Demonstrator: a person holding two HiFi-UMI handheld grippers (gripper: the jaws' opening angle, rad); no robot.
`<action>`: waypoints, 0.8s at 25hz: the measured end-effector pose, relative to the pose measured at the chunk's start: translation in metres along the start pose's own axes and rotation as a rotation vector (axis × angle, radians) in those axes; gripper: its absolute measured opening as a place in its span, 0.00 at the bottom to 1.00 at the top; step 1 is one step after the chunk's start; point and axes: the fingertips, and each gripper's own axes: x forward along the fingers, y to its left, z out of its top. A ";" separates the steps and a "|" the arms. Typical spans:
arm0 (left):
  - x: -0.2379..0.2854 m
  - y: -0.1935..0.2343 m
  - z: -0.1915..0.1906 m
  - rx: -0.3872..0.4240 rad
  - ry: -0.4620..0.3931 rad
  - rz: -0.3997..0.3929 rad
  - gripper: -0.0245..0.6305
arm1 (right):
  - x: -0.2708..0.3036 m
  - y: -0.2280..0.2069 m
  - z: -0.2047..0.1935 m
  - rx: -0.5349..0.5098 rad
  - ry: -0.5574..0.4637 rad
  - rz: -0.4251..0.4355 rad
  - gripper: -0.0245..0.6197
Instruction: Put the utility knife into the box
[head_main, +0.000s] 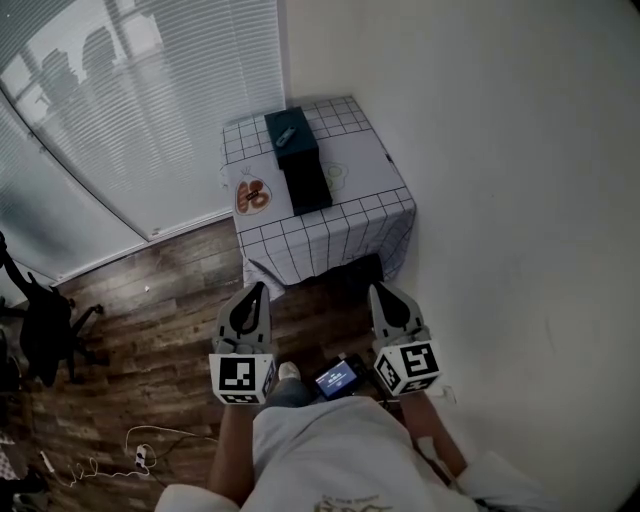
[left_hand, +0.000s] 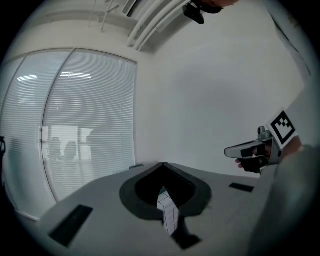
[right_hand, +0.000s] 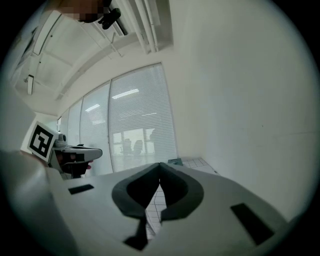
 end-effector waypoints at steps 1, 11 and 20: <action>0.001 -0.002 0.000 0.004 0.003 -0.002 0.05 | -0.001 -0.002 0.000 0.002 -0.001 -0.001 0.05; 0.043 0.013 -0.006 -0.002 0.011 -0.021 0.05 | 0.030 -0.022 -0.006 0.011 0.020 -0.031 0.05; 0.118 0.060 -0.001 -0.018 0.003 -0.047 0.05 | 0.104 -0.045 0.005 -0.018 0.042 -0.070 0.05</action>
